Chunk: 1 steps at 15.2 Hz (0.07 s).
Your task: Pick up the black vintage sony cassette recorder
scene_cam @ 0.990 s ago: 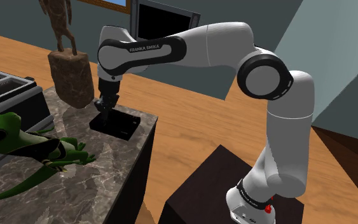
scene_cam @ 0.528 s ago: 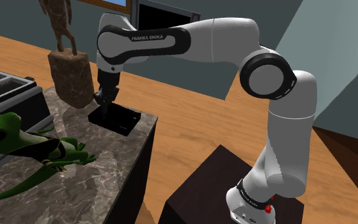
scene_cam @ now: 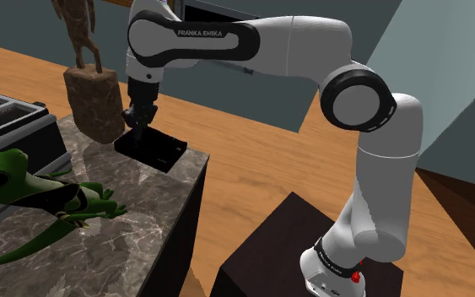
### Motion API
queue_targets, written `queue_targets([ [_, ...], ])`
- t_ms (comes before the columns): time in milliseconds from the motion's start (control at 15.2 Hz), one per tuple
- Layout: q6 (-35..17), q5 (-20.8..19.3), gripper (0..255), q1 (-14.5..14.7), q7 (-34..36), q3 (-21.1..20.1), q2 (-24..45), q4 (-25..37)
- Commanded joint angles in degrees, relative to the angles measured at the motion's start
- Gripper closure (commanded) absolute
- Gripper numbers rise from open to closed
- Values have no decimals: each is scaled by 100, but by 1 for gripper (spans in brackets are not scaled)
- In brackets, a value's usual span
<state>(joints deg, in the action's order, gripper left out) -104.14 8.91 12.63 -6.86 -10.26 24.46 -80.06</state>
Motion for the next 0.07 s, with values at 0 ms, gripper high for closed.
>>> queue_targets([
  [0, 47, -2, 255, -1, 6, 0, 0, 52],
])
